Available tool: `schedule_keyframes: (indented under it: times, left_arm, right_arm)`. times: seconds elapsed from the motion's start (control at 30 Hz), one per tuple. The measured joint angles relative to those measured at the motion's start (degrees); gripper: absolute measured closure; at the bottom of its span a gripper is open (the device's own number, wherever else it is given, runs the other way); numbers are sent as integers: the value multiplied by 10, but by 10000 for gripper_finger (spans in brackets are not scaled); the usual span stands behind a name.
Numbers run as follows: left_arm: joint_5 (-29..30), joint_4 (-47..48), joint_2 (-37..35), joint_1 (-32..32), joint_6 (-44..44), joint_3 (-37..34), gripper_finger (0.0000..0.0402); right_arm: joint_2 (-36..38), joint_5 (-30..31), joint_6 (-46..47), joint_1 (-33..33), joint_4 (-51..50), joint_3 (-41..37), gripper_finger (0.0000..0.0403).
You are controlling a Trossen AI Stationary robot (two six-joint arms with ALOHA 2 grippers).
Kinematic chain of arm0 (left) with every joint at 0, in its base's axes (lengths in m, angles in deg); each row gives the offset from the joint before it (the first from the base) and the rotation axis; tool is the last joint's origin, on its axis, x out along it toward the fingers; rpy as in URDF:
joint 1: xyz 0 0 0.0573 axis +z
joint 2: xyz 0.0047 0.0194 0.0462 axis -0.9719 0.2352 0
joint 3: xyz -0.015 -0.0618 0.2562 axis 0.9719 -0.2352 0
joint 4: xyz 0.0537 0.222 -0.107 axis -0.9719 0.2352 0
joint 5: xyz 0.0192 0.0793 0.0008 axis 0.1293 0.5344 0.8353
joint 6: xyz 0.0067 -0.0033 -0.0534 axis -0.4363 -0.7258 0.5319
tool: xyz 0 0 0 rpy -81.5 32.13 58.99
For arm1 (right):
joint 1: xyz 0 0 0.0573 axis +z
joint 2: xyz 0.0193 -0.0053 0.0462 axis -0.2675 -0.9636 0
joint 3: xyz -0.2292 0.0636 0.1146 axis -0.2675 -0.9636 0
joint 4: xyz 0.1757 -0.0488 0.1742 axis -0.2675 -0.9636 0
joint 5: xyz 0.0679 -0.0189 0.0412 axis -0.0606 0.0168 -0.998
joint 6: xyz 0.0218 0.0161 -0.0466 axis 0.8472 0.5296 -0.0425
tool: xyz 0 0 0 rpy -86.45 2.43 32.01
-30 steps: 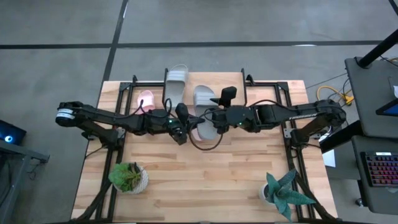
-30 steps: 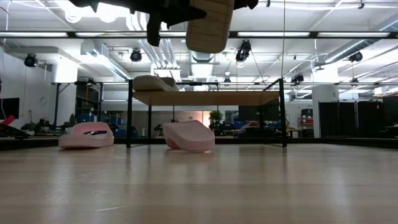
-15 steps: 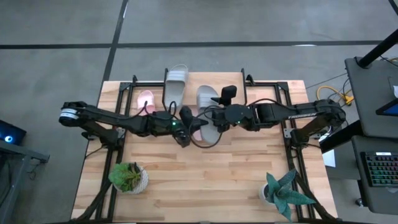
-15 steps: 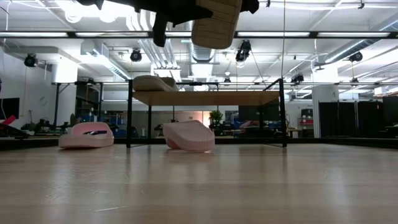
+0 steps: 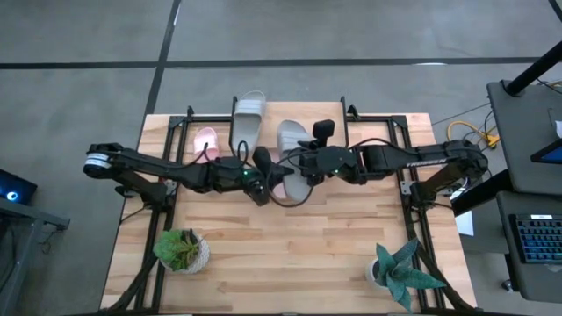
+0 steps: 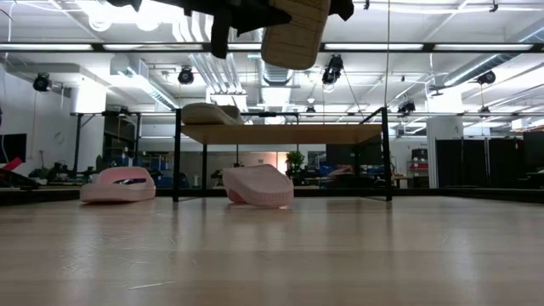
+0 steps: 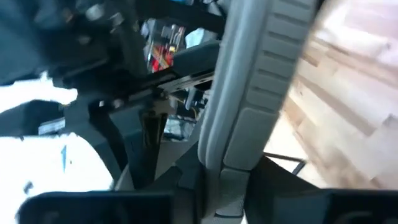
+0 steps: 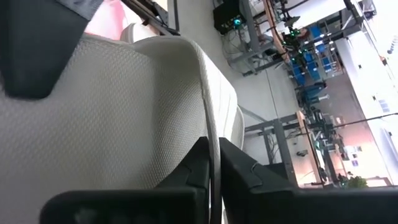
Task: Pick and place slides into the shelf
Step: Put the gray slide on the shelf
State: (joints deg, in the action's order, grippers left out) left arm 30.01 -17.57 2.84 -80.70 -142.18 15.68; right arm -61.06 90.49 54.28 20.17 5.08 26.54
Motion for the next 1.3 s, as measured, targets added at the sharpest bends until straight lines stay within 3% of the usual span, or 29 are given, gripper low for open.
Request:
schedule_keyframes:
  times: [0.13, 0.23, 0.43, 0.87, 1.03, 1.3]
  left_arm:
    - [39, 16, -23, 0, 102, 0, 271]
    - [44, 93, -60, 0, 191, 0, 223]
    - [39, 228, -149, 0, 330, 3, 170]
    - [42, 311, -334, -3, 527, 2, 162]
    - [42, 333, -384, -3, 554, 0, 162]
    - [42, 332, -416, -3, 563, -10, 162]
  right_arm:
    - [0, 0, 5, -11, 23, 0, 392]
    - [-1, -1, 3, -22, 26, -1, 393]
    - [-6, 4, -5, -47, 47, -2, 393]
    - [-100, 0, -76, -111, 146, -2, 394]
    - [-119, -47, -74, -145, 187, -2, 394]
    - [-158, -42, -105, -180, 250, 1, 394]
